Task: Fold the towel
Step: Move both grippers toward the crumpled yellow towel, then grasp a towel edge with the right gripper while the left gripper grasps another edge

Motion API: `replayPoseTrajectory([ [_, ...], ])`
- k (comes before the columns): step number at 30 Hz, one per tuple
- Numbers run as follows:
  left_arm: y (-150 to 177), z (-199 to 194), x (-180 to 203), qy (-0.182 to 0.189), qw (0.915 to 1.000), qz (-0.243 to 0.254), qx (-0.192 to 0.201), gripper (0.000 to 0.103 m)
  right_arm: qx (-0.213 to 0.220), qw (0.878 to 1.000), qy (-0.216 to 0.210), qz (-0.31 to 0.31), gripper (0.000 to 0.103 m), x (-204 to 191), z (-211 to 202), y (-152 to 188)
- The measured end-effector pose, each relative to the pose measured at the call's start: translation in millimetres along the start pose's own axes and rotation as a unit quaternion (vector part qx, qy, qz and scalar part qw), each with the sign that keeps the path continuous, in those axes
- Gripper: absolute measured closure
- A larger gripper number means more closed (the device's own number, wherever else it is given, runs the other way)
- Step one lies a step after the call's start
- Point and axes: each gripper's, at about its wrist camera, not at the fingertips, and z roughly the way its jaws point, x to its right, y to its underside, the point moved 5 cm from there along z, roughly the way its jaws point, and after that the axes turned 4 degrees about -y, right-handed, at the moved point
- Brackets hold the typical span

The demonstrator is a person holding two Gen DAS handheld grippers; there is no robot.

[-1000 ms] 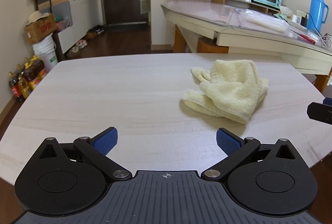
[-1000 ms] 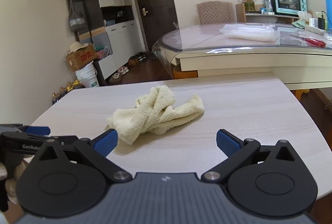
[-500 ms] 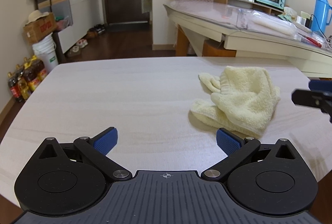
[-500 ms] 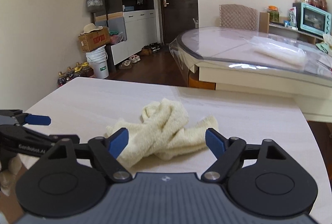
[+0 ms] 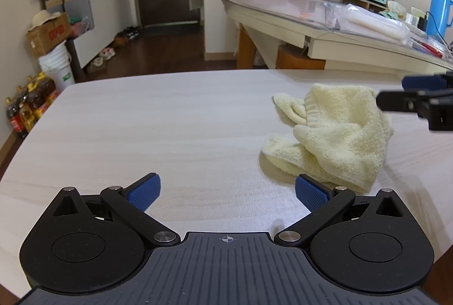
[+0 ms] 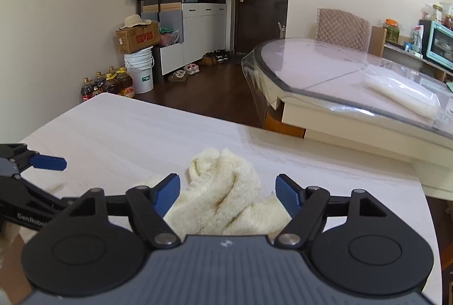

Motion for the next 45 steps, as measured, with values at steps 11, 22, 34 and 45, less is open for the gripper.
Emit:
replayPoseTrajectory([
  [11,0,13,-8,-0.001,0.9999,-0.009,-0.011,0.000,-0.048,0.998,-0.015,-0.037,0.038,15,55,-17],
  [22,0,16,-12,-0.004,0.9998,-0.011,-0.013,0.000,-0.069,0.996,-0.052,-0.023,0.095,21,71,-6],
  [34,7,-3,-9,-0.005,0.9999,-0.010,-0.002,0.000,0.056,0.998,-0.006,0.029,0.095,57,-55,18],
  [45,-23,-1,48,0.115,0.9906,0.075,0.002,0.000,0.051,0.991,-0.010,0.123,0.095,81,-91,94],
])
